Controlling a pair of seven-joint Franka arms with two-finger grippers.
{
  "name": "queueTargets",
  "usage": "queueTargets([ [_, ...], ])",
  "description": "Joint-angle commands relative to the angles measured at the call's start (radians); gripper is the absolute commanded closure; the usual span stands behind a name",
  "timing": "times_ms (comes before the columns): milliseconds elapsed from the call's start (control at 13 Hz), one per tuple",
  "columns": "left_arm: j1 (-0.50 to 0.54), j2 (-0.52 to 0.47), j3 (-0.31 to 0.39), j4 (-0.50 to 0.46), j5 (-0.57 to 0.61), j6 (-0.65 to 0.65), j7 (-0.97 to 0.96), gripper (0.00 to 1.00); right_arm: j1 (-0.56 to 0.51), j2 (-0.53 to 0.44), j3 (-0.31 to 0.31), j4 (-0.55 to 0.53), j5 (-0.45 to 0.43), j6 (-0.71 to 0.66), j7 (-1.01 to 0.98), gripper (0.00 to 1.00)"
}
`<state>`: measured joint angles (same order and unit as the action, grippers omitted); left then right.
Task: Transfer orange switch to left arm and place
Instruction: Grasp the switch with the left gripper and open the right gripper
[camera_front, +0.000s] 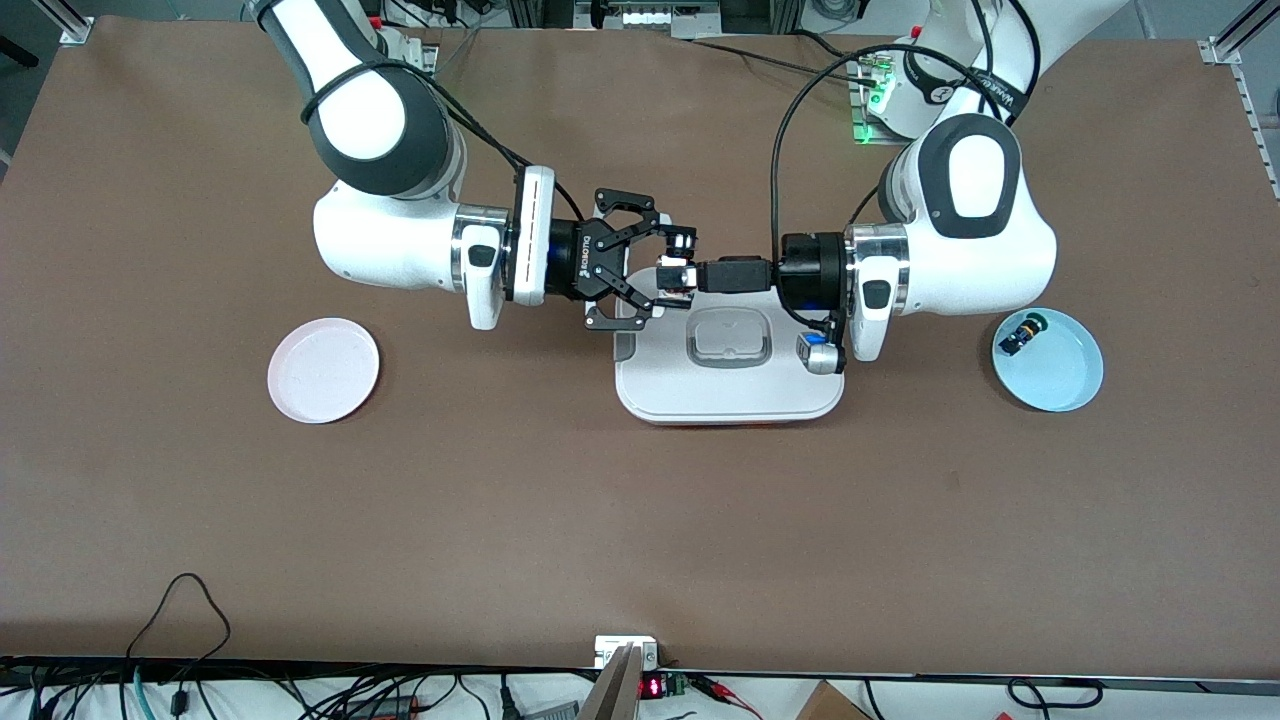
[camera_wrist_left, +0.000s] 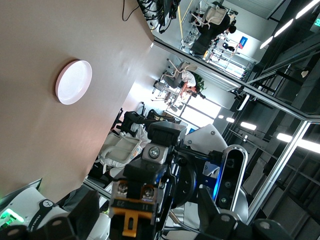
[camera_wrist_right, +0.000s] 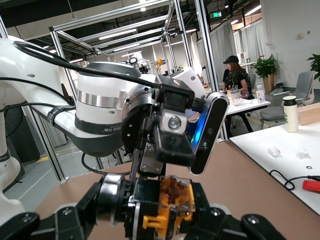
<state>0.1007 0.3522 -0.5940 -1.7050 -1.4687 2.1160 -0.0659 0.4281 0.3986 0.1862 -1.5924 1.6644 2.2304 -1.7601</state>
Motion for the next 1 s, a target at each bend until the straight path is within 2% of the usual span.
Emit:
queueTargets([
  [0,0.007,-0.056,-0.001,-0.056,-0.022,-0.004,-0.005,0.14,0.009,0.011,0.004,0.02,0.005,0.021,-0.016,0.88],
  [154,0.014,-0.065,-0.001,-0.074,-0.022,-0.008,0.005,0.15,0.011,0.011,0.004,0.02,0.006,0.021,-0.016,0.88],
  [386,0.07,-0.065,0.002,-0.076,-0.019,-0.115,0.005,0.15,0.011,0.011,0.004,0.02,0.006,0.026,-0.016,0.88],
  [617,0.07,-0.085,0.002,-0.088,-0.019,-0.117,-0.006,0.17,0.024,0.011,0.004,0.02,0.006,0.038,-0.016,0.88],
  [694,0.07,-0.085,0.002,-0.09,-0.019,-0.117,-0.003,0.23,0.024,0.011,0.004,0.02,0.006,0.038,-0.016,0.88],
  [772,0.07,-0.085,0.002,-0.09,-0.019,-0.117,-0.003,0.25,0.024,0.011,0.004,0.02,0.006,0.038,-0.016,0.88],
  [926,0.067,-0.084,0.002,-0.09,-0.019,-0.113,-0.002,0.25,0.024,0.011,0.004,0.02,0.006,0.038,-0.016,0.88],
])
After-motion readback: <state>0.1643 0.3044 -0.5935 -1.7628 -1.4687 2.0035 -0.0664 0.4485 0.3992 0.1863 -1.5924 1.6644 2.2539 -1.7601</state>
